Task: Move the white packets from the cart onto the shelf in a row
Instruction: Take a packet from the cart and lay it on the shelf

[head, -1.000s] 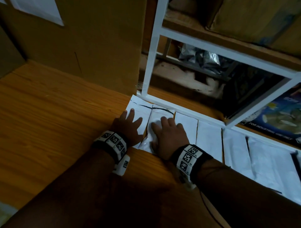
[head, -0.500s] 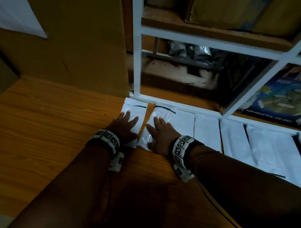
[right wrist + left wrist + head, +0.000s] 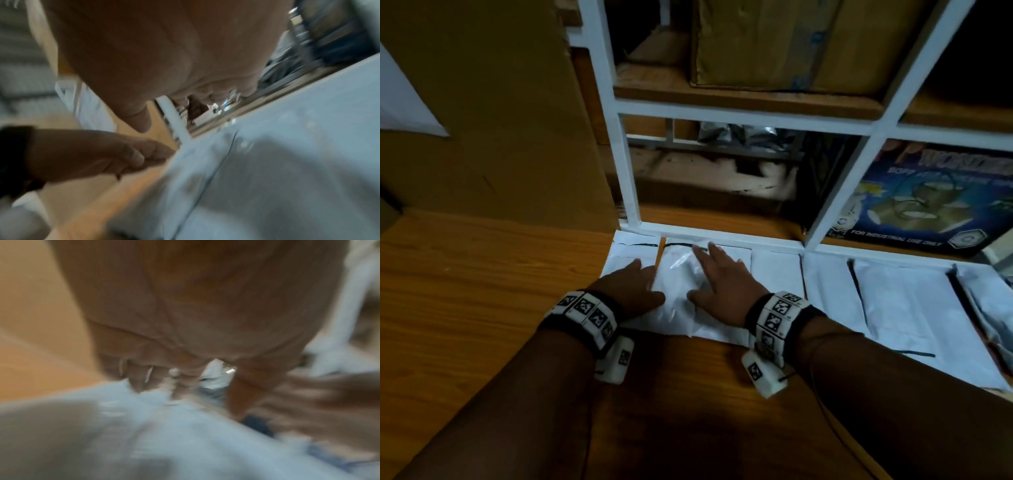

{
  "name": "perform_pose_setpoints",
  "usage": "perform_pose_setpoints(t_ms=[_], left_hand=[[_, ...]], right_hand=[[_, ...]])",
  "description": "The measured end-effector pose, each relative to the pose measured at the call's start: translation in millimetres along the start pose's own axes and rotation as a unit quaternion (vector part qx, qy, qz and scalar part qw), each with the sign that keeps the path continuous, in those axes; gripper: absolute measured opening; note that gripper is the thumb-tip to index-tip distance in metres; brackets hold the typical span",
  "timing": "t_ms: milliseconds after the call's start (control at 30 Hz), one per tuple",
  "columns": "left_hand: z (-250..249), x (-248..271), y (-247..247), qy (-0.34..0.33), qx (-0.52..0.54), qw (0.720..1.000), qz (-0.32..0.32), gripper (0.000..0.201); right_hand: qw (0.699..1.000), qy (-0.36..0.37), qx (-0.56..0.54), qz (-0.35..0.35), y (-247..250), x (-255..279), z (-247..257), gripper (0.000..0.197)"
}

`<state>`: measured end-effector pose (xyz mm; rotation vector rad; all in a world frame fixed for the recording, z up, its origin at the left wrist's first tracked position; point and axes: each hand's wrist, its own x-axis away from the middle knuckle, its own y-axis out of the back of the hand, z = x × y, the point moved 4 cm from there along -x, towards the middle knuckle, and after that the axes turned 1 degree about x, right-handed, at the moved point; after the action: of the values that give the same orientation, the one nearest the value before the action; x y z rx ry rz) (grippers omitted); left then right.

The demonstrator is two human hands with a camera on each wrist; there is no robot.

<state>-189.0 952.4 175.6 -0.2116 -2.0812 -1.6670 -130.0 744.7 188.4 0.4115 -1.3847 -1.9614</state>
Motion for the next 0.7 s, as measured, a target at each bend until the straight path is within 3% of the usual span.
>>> perform_pose_setpoints(t_ms=[200, 367, 500, 700], left_hand=[[-141.1, 50.4, 7.9, -0.081, 0.004, 0.995, -0.065, 0.082], [-284.6, 57.2, 7.8, -0.151, 0.027, 0.987, -0.041, 0.086], [-414.0, 63.0, -12.4, -0.212, 0.022, 0.977, 0.005, 0.081], [-601.4, 79.2, -44.1, -0.305, -0.019, 0.952, 0.027, 0.068]], right_hand=[[0.997, -0.071, -0.039, -0.013, 52.5, 87.5, -72.7, 0.09], [0.988, -0.151, -0.011, -0.017, 96.3, 180.1, -164.8, 0.103], [0.972, -0.233, -0.013, -0.002, 119.2, 275.9, -253.4, 0.087], [0.935, -0.341, -0.072, -0.071, 142.2, 408.1, -390.5, 0.096]])
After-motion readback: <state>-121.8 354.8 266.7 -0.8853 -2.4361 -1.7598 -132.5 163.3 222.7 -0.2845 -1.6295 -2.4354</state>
